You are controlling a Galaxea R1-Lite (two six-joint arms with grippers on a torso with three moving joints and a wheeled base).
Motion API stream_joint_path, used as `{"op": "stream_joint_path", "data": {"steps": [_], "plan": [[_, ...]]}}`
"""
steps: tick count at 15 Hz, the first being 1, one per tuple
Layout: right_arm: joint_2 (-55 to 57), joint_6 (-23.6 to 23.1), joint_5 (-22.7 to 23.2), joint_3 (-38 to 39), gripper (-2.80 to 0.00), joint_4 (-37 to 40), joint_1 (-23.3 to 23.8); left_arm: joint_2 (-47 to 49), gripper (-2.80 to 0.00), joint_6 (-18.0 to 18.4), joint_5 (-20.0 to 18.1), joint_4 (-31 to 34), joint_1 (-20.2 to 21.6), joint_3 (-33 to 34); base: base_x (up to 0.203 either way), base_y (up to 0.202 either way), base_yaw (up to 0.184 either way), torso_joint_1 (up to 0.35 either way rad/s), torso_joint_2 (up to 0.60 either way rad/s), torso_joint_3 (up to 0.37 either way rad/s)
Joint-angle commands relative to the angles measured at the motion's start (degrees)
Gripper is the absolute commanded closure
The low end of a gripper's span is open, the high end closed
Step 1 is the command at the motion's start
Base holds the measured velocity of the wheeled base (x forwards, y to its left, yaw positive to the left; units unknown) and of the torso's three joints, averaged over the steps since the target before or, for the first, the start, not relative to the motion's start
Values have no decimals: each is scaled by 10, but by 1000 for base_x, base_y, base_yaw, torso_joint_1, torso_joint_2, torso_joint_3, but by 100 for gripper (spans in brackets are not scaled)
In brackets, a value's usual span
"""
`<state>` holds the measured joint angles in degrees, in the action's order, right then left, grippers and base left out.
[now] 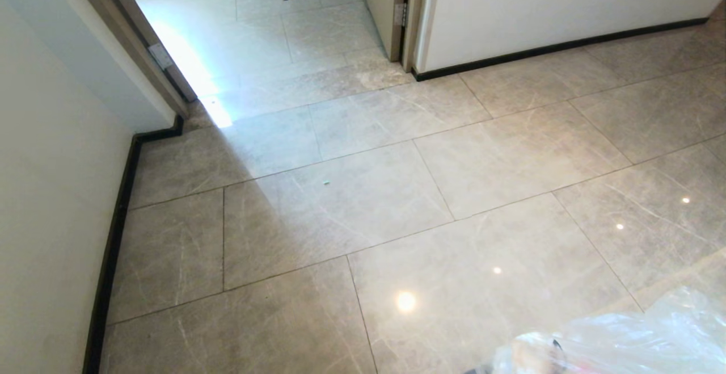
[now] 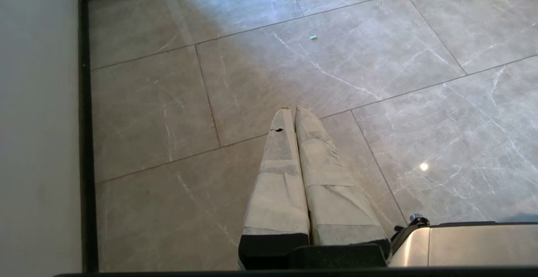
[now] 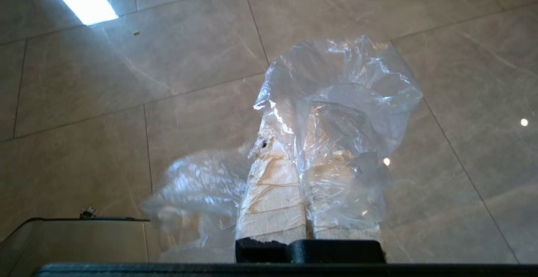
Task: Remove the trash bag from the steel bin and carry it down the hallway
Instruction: Put the trash bag at the door
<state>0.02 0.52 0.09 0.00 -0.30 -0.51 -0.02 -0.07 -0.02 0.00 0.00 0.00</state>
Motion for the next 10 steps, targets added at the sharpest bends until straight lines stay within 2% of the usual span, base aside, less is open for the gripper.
{"op": "stream_joint_path", "data": {"steps": [1,3,10], "plan": [[1,0,0,0,0,-1,0,0,0,0,0,0,0,0,0,0,0,0,0,0],[1,1,0,0,0,-1,0,0,0,1,0,0,0,0,-2,-10,118,5,3,-2],[1,1,0,0,0,-1,0,0,0,0,0,0,0,0,0,-9,174,0,1,1]]}}
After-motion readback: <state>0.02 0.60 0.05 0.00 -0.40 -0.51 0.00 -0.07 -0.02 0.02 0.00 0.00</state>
